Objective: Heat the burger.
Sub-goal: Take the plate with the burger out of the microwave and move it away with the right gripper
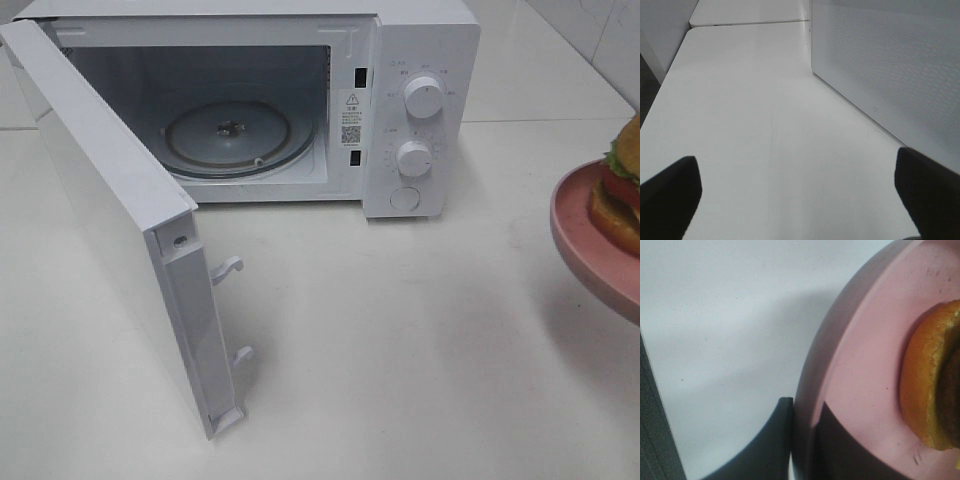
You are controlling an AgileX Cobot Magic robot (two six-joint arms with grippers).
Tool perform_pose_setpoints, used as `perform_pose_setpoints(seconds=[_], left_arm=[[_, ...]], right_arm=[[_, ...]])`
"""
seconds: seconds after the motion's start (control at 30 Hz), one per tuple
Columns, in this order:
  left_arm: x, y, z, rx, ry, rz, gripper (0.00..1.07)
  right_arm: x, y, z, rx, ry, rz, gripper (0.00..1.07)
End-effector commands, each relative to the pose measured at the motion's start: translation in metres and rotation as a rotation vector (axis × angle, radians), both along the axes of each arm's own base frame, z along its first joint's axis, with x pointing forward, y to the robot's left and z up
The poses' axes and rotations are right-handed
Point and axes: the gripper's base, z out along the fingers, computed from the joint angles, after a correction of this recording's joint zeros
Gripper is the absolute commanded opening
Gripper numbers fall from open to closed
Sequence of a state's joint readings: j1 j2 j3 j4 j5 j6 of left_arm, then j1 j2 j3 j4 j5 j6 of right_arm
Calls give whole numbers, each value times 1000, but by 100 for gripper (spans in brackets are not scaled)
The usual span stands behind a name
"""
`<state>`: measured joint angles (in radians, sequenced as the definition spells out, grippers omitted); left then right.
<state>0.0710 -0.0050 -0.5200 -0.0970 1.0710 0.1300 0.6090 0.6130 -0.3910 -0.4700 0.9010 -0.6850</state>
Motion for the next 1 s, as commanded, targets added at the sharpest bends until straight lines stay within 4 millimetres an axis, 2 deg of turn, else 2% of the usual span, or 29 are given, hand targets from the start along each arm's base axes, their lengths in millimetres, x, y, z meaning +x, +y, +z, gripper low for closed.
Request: perform_pose_setpoints(seconds=[0.03, 0.53, 1.0], left_arm=[[-3, 0, -1, -4, -17, 3, 98], [-3, 0, -1, -4, -17, 3, 98], [-3, 0, -1, -4, -17, 3, 98]], right_arm=[[5, -7, 9, -11, -108, -87, 0], [14, -15, 5, -48, -104, -407, 0], [35, -7, 23, 23, -157, -768, 0]])
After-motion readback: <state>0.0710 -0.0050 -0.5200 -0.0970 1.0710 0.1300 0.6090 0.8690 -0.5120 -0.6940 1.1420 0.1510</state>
